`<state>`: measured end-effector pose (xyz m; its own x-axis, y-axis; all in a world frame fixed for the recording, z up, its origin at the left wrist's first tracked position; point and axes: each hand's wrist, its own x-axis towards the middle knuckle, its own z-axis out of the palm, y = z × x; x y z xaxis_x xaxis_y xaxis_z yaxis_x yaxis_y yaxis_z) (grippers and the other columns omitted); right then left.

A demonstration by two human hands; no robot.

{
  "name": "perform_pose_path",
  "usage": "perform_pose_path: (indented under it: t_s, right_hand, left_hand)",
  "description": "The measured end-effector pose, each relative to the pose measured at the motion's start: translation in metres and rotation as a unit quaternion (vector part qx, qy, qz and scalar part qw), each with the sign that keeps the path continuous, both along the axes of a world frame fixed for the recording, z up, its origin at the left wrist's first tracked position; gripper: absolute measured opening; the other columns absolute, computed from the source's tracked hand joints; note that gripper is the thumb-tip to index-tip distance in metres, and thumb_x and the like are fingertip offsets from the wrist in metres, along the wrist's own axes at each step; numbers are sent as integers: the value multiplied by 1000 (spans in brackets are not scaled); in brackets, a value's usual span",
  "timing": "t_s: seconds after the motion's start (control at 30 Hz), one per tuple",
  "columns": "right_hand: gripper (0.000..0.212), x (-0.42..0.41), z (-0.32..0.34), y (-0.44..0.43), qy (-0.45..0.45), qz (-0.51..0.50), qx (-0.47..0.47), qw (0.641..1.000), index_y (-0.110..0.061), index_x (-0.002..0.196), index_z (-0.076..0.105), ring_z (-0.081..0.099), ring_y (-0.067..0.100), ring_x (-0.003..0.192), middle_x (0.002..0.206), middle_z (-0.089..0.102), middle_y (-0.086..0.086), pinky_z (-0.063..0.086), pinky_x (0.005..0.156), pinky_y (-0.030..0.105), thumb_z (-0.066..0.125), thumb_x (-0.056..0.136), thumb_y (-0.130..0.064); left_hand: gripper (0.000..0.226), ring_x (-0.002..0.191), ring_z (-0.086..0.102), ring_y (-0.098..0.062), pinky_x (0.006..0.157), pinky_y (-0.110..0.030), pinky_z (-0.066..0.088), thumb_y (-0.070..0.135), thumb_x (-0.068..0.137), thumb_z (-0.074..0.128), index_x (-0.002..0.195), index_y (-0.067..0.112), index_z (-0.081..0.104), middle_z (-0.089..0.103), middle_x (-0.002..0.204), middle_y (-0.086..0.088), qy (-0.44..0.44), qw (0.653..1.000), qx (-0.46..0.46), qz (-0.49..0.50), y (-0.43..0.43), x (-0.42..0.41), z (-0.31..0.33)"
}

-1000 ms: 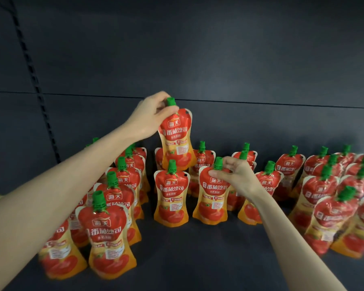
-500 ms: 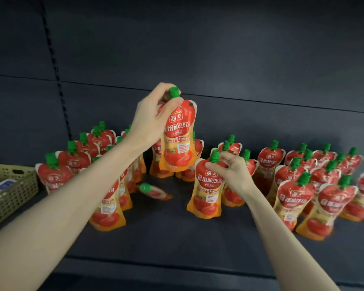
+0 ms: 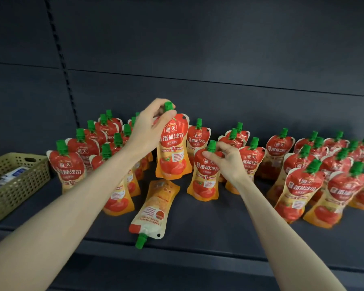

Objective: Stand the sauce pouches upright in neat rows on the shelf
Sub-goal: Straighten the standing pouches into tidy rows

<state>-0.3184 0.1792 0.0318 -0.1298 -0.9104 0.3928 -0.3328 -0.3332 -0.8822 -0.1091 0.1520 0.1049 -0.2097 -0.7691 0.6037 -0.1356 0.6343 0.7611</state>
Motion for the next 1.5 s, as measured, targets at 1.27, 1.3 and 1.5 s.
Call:
perform_pose_path:
  t_s: [1.27,1.3,1.5]
  right_hand:
    - [38,0,-110,73,-63,-24,35,997,-15,118,56,63,8,105,111,66,-4,53,88,23,69,82,-10]
    - [39,0,-111,73,-57,-23,35,997,-14,118,56,63,8,105,110,66,-6,52,89,23,69,82,-10]
    - [38,-1,-110,74,-57,-17,40,997,-13,118,56,63,9,105,111,66,-5,52,88,23,69,82,-12]
  left_hand:
    - [85,136,18,-17,111,-36,28,58,68,71,137,19,38,15,149,11,-406,902,148,10,83,23,-166]
    - [93,137,14,-13,112,-35,25,60,64,74,139,21,36,9,147,16,-396,903,162,-22,86,28,-168]
    - [82,141,13,-11,113,-32,20,40,69,78,139,33,38,11,154,15,-402,906,128,-41,95,40,-173]
